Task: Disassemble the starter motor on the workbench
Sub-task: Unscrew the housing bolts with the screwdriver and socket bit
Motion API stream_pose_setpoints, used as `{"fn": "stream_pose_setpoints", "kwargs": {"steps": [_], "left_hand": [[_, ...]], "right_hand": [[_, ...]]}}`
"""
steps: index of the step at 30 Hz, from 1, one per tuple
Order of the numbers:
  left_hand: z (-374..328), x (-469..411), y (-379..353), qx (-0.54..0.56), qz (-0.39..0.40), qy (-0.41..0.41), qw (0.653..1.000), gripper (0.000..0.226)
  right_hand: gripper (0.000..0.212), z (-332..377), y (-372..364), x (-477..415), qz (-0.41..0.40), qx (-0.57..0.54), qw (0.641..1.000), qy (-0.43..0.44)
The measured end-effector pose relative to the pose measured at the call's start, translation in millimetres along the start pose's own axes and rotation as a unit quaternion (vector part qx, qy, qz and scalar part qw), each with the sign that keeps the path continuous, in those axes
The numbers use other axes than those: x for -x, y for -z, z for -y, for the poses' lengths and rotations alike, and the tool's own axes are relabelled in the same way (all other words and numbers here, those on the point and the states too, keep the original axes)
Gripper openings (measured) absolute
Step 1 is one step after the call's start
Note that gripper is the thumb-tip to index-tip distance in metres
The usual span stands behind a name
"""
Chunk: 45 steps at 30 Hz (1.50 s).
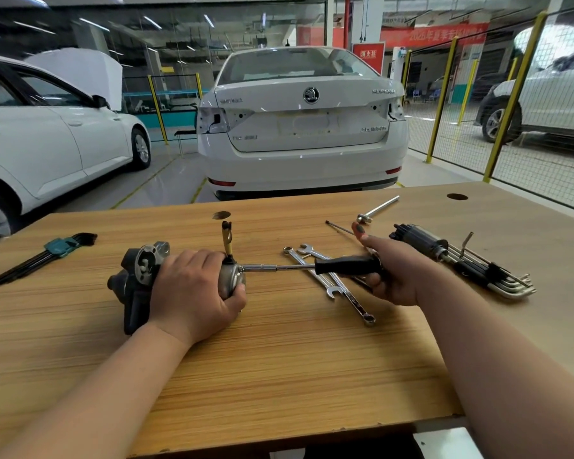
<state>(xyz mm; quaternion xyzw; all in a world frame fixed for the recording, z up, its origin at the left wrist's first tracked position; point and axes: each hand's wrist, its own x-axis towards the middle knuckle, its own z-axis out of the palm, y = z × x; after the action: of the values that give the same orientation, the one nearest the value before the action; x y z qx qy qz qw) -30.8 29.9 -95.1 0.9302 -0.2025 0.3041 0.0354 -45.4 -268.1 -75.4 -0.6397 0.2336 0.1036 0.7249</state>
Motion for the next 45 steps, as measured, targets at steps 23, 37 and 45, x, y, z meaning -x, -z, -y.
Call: {"fn": "stream_pose_setpoints", "kwargs": {"steps": [23, 37, 45], "left_hand": [[7.7, -49.0, 0.0, 0.095, 0.185, 0.095, 0.973, 0.046], [11.8, -50.9, -7.7, 0.084, 0.14, 0.08, 0.983, 0.048], [19.0, -53.2, -8.6, 0.102, 0.128, 0.132, 0.978, 0.056]], "right_hand": [[0.039, -15.0, -18.7, -8.4, -0.198, 0.187, 0.937, 0.219], [0.028, -22.1, -13.0, -14.3, -0.184, 0.203, 0.873, 0.404], [0.027, -24.5, -11.9, 0.0, -0.137, 0.218, 0.876, 0.409]]}}
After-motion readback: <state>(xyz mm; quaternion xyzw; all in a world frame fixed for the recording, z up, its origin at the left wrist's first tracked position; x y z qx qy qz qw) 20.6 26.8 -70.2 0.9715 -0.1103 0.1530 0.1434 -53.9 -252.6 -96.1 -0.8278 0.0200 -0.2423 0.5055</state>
